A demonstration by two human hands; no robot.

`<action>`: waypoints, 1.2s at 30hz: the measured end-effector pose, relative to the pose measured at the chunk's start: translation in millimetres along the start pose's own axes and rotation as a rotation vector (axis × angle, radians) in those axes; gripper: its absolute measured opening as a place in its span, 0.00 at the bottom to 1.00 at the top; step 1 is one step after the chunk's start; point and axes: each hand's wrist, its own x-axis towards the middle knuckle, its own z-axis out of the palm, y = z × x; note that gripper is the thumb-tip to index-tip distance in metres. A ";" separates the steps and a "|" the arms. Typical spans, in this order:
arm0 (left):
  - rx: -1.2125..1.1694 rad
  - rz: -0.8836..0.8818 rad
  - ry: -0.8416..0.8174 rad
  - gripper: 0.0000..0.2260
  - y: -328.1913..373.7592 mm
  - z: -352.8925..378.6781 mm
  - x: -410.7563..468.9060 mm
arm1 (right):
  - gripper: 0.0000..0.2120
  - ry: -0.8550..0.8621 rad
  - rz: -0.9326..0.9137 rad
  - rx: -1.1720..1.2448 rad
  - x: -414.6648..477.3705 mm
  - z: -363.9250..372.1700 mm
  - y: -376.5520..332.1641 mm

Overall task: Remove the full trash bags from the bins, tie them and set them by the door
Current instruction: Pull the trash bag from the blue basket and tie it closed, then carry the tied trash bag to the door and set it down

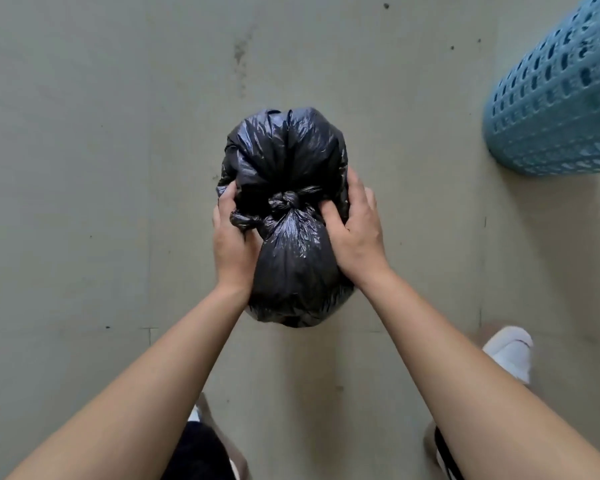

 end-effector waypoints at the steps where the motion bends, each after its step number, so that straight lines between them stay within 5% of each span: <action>1: -0.001 0.008 0.009 0.21 15.2 -12.0 -10.7 | 0.30 -0.013 0.012 0.002 -11.7 -8.8 -15.9; 9: -0.082 0.075 0.038 0.19 222.2 -139.0 -45.2 | 0.28 -0.106 -0.114 -0.047 -77.1 -125.3 -231.6; 15: -0.192 0.301 0.065 0.21 520.8 -272.5 -20.0 | 0.24 0.071 -0.371 0.068 -113.0 -278.2 -505.6; 22: -0.499 0.478 0.099 0.20 814.0 -411.7 -112.2 | 0.23 0.294 -0.654 0.145 -240.9 -438.4 -747.1; 27: -0.802 0.506 -0.059 0.18 923.2 -432.7 -183.7 | 0.24 0.550 -0.698 0.213 -338.0 -510.2 -785.5; 36: -0.709 0.728 -0.601 0.21 993.6 -364.1 -381.2 | 0.25 1.050 -0.558 0.227 -545.7 -631.7 -696.2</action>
